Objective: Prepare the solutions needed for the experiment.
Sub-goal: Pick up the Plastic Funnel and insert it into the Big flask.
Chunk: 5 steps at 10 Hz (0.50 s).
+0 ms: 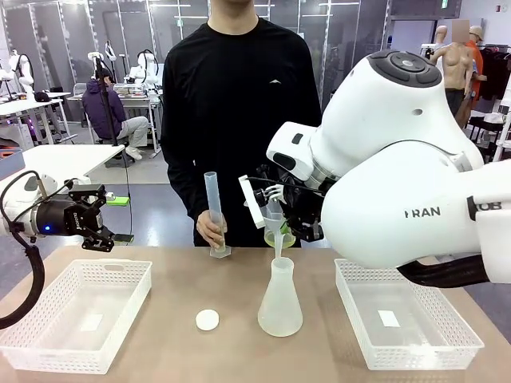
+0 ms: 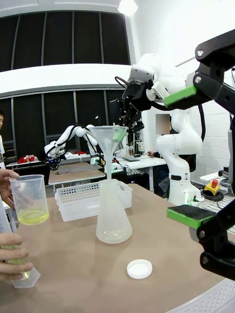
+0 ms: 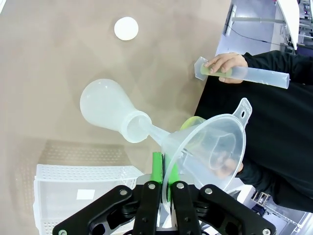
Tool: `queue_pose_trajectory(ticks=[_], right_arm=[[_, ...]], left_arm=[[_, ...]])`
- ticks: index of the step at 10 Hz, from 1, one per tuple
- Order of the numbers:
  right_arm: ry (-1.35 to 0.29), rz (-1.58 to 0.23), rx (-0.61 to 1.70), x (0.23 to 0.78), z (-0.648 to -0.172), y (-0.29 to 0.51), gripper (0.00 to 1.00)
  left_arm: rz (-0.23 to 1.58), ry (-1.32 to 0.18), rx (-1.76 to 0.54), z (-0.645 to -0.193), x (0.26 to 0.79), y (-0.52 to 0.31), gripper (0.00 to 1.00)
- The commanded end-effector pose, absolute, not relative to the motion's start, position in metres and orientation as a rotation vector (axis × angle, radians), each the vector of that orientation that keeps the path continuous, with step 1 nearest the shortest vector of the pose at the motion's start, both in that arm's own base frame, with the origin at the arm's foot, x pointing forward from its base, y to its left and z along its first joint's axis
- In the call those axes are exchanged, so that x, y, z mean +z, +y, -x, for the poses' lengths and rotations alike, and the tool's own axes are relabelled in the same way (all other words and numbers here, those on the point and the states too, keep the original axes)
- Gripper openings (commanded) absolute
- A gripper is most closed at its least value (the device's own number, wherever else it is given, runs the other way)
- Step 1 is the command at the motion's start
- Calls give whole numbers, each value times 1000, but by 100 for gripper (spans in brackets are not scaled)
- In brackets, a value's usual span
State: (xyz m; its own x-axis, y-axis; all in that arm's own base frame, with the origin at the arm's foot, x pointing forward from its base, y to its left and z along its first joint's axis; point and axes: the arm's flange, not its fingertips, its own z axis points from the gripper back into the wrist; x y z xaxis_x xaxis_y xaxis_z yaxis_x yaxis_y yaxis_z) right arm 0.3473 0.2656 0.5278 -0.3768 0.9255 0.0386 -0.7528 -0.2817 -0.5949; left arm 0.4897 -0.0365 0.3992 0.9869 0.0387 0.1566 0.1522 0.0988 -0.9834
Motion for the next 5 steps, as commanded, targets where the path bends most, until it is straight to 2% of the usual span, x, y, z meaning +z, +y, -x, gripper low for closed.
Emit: queue_pose_trajectory(ticks=[1, 5], right_arm=[[-678, 334, 1884, 519, -347, 259, 4], [-686, 324, 1865, 499, -353, 255, 4]], left_arm=[[1467, -152, -75, -490, 401, -37, 100], [1467, -152, -75, -490, 401, -37, 100]])
